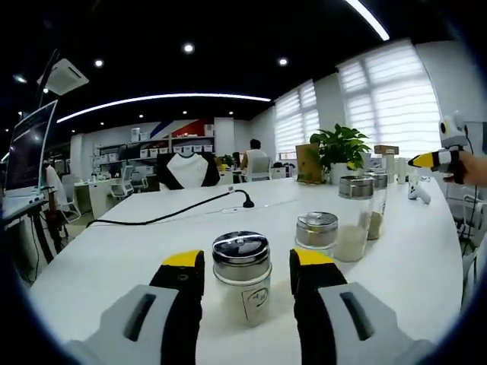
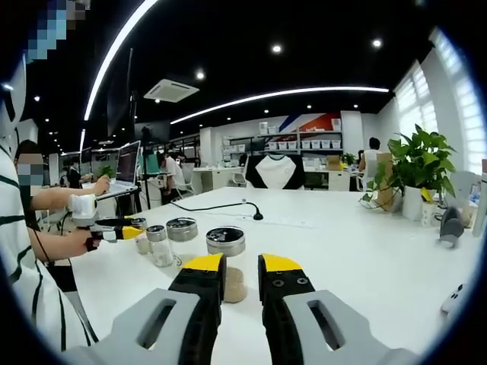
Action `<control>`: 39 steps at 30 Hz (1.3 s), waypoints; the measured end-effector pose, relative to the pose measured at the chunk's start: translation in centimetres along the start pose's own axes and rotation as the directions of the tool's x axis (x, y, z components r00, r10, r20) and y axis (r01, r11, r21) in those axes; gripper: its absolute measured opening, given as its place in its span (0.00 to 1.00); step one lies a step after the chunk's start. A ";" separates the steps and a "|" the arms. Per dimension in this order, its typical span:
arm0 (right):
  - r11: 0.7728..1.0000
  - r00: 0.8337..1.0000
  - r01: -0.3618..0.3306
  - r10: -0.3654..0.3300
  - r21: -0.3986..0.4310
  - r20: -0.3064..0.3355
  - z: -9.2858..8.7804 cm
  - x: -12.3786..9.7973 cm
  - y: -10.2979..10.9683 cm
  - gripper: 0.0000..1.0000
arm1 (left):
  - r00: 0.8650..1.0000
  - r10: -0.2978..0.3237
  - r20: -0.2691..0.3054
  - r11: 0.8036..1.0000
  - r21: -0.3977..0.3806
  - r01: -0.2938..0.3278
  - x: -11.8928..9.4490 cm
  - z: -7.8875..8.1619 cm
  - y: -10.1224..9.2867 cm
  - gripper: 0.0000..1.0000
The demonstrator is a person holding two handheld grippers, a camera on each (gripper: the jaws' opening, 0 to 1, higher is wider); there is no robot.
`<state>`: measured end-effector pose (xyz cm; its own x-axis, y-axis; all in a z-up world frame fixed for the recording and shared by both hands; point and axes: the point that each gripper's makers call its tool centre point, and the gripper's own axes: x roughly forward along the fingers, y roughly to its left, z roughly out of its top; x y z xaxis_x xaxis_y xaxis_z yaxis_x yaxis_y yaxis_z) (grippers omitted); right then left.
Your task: Rotate the seasoning bottle until the label or dispensing opening points toward the visible target arrow and the bottle remains upright within the marked orientation range
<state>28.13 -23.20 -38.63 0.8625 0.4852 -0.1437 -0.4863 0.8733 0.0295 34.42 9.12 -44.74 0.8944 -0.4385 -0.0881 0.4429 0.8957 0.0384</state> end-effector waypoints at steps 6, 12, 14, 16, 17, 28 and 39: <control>1.000 0.999 0.012 -0.012 0.003 0.030 0.5 -0.5 -0.7 0.16 | 0.997 -0.079 0.006 0.997 -0.010 0.079 -1.1 1.4 -0.6 0.52; 0.999 0.998 0.035 -0.034 -0.003 0.059 1.1 -0.7 -1.3 0.18 | 0.996 -0.076 0.052 0.997 -0.011 0.077 -3.0 3.9 0.1 0.56; 0.999 0.997 0.040 -0.040 -0.010 0.062 1.2 -0.7 -1.3 0.18 | 0.992 -0.109 0.064 0.994 -0.008 0.110 -3.5 4.4 -0.1 0.55; 0.999 0.997 0.043 -0.042 -0.022 0.063 1.3 -0.7 -1.4 0.19 | 0.992 -0.099 0.078 0.995 0.000 0.099 -3.8 4.9 0.2 0.58; 0.998 0.997 0.047 -0.045 -0.031 0.064 1.3 -0.7 -1.5 0.20 | 0.990 -0.110 0.088 0.994 0.000 0.110 -4.1 5.2 0.2 0.58; 0.998 0.996 0.050 -0.048 -0.025 0.071 1.4 0.0 -1.6 0.49 | 0.987 -0.066 0.148 0.998 0.012 0.065 -4.7 7.0 1.7 0.99; 0.997 0.993 0.074 -0.077 0.036 0.091 1.2 0.3 -1.9 1.00 | 0.987 -0.051 0.151 0.998 0.032 0.047 -5.6 7.2 1.7 1.00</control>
<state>29.46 -24.65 -37.53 0.9067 0.4182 -0.0547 -0.4155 0.9080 0.0539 30.64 12.55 -37.05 0.8697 -0.4897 0.0613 0.4861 0.8715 0.0656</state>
